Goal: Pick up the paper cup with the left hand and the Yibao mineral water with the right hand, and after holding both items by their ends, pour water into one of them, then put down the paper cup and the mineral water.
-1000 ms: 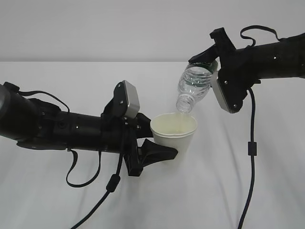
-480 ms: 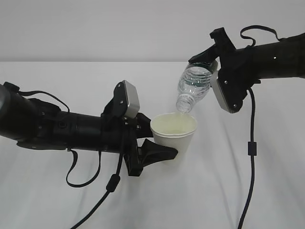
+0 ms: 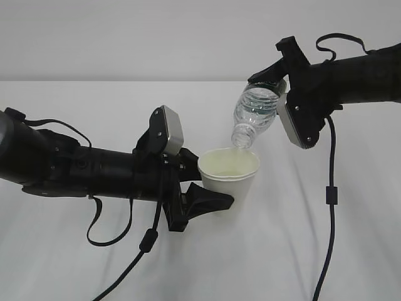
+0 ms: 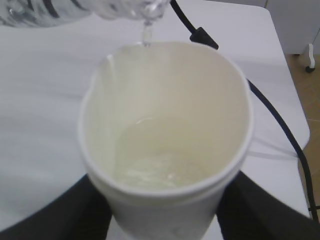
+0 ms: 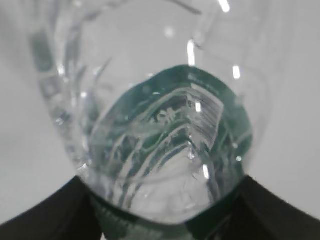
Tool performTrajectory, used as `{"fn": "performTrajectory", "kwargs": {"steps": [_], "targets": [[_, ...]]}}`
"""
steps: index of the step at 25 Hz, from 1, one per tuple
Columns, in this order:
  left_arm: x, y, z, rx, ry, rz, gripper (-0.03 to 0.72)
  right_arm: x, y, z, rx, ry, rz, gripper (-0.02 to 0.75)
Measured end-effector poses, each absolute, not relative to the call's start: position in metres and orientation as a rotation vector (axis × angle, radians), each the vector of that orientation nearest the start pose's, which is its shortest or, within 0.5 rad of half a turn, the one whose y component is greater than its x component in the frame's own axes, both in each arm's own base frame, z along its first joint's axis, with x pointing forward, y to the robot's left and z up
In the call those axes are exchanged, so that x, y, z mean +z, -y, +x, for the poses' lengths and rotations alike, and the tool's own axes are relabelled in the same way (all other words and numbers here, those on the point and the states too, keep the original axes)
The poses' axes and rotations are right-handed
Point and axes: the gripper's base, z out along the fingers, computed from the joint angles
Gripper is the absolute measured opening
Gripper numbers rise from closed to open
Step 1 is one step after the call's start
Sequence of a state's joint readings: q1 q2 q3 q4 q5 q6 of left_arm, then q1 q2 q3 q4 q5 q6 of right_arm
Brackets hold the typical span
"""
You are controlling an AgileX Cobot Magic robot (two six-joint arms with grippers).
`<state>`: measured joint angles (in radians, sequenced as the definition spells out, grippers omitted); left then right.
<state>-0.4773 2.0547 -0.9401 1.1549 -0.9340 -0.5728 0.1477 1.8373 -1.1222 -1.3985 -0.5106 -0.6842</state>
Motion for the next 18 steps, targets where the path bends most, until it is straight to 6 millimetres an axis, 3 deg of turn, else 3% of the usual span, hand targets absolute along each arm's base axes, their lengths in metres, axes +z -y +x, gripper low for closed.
{"fn": "performTrajectory", "kwargs": {"steps": [18], "targets": [[0.1209,0.2283,0.2954,-0.936,-1.601,1.257,0.429,0.2155,-0.1015,0.3857,-0.672,-0.646,-2.001,0.445]]}}
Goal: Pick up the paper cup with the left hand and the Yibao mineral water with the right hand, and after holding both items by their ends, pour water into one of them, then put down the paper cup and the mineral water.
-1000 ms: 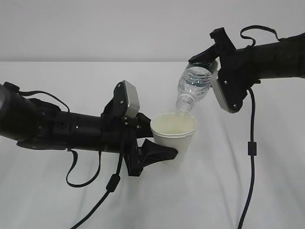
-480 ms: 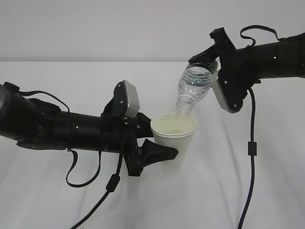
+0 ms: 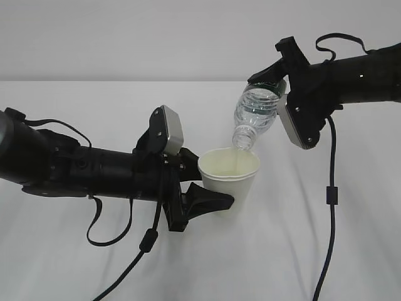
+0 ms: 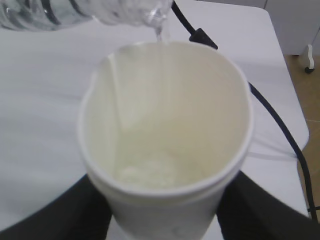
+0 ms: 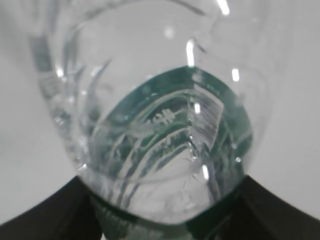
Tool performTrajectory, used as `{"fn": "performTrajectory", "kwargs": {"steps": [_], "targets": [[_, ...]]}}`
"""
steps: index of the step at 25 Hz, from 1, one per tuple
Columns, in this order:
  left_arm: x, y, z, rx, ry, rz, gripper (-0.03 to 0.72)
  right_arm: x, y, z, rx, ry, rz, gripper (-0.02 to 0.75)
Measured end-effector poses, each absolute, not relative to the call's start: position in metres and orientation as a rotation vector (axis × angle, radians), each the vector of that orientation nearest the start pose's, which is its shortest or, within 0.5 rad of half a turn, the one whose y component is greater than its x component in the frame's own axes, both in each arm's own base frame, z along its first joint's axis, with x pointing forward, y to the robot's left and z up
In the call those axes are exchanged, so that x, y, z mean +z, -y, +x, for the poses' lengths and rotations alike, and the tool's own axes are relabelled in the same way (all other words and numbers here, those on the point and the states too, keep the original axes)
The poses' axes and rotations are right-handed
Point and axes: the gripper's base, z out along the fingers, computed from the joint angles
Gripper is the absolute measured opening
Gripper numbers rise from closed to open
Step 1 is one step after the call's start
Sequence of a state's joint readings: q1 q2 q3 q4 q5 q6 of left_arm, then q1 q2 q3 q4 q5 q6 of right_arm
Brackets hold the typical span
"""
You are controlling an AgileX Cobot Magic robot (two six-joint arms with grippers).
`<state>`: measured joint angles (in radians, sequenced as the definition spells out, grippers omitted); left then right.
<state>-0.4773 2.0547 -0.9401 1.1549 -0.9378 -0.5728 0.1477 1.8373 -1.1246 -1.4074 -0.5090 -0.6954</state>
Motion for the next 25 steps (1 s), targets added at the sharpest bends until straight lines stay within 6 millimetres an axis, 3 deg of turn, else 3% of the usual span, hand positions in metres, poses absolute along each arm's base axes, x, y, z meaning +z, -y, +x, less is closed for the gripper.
{"fn": "performTrajectory", "kwargs": {"steps": [25], "targets": [[0.1220,0.2288,0.2948,-0.949,-1.589,1.255,0.430,0.2243,-0.1012,0.3834,-0.699,-0.618,-2.001,0.445]]}}
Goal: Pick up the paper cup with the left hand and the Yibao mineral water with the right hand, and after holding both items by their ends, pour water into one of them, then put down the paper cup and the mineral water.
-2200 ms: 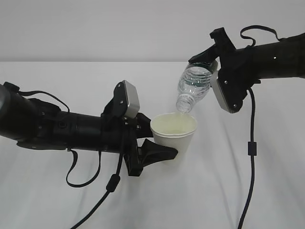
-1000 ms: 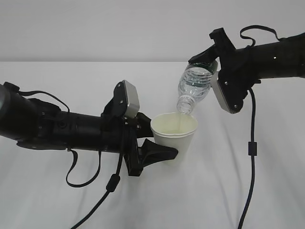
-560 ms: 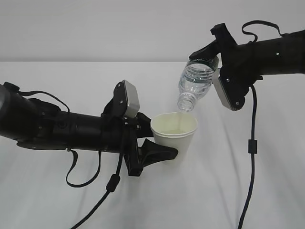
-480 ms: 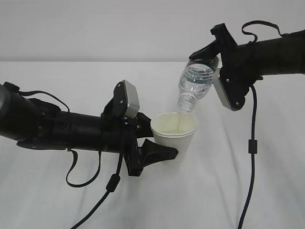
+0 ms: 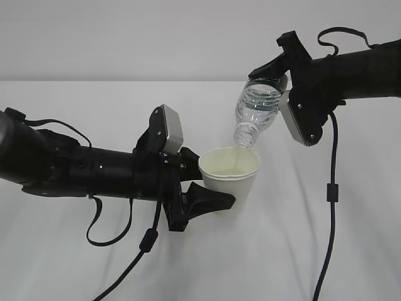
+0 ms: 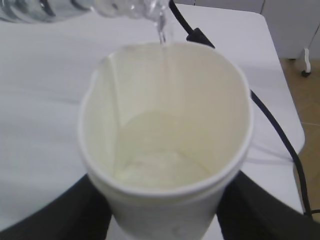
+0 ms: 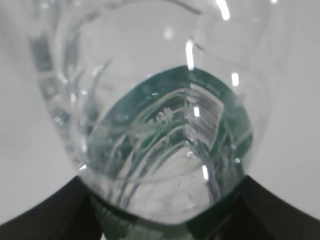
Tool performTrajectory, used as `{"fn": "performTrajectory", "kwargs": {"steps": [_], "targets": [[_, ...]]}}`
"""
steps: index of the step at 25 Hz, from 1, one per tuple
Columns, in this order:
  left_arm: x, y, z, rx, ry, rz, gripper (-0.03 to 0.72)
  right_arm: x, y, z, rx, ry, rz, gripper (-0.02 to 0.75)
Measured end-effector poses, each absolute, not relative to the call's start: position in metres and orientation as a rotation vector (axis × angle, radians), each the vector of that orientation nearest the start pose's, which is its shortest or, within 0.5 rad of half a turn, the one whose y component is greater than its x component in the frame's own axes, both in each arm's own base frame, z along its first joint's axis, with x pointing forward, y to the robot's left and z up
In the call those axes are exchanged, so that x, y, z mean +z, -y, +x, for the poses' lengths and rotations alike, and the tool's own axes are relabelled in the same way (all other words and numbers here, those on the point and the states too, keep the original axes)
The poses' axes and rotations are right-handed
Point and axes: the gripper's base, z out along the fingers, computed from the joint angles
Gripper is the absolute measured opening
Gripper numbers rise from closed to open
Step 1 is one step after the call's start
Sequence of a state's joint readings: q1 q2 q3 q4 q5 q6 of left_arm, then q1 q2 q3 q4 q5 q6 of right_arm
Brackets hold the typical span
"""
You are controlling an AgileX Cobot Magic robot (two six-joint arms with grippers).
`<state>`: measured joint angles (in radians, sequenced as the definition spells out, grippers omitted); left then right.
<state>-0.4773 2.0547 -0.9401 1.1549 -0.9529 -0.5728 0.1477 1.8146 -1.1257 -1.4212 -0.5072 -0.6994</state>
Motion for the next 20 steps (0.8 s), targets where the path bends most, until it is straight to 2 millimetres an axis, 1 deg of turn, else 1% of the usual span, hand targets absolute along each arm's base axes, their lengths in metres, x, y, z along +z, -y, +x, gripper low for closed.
{"fn": "performTrajectory", "kwargs": {"steps": [20], "targets": [[0.1223,0.2290,0.2946,-0.953,-1.585,1.254,0.430,0.2243,-0.1012,0.3834,-0.699,-0.619,-2.001,0.445]]}}
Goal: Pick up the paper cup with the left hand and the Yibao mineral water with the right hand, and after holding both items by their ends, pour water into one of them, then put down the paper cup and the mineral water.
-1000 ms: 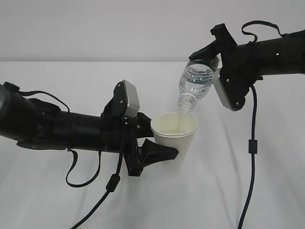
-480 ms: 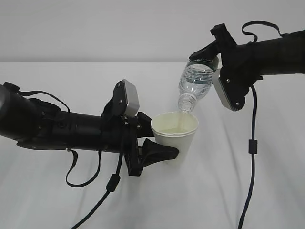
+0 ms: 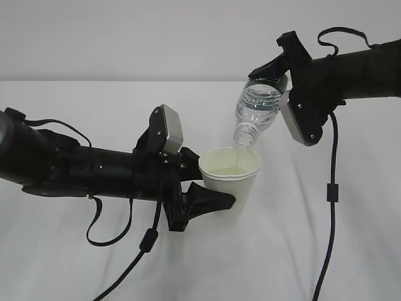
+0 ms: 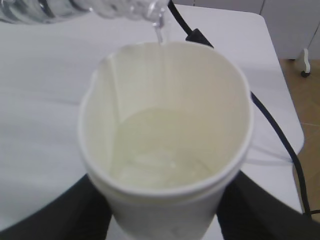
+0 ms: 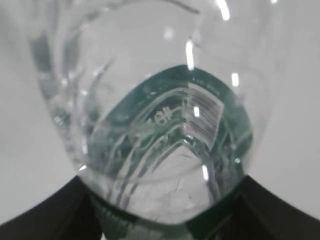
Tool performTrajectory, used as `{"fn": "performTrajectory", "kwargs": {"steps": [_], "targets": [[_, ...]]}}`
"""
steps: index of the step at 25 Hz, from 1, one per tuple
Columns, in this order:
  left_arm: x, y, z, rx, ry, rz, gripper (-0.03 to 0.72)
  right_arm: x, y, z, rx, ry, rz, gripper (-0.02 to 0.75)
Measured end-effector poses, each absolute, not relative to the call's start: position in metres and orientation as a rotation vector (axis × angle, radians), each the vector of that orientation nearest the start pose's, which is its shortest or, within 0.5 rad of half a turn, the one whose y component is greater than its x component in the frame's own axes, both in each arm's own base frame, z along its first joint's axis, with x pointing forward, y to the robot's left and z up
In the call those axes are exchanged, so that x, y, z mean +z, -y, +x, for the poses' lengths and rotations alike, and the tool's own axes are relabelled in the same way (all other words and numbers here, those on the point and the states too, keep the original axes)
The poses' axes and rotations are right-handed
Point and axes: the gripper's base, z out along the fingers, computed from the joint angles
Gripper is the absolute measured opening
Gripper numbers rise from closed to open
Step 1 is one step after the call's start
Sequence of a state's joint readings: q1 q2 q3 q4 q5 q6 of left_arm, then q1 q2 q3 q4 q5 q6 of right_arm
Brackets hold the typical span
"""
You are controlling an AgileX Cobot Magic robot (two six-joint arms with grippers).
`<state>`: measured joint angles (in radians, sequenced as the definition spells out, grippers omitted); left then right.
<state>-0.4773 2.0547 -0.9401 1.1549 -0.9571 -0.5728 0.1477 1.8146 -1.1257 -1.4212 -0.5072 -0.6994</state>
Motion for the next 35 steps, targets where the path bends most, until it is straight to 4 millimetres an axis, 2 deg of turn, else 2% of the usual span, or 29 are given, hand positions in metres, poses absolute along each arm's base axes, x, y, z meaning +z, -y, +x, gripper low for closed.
{"fn": "performTrajectory", "kwargs": {"steps": [35], "targets": [[0.1223,0.2290,0.2945,-0.953,-1.585,1.256,0.430,0.2257,-0.1011,0.3831,-0.702,-0.617,-1.999,0.445]]}}
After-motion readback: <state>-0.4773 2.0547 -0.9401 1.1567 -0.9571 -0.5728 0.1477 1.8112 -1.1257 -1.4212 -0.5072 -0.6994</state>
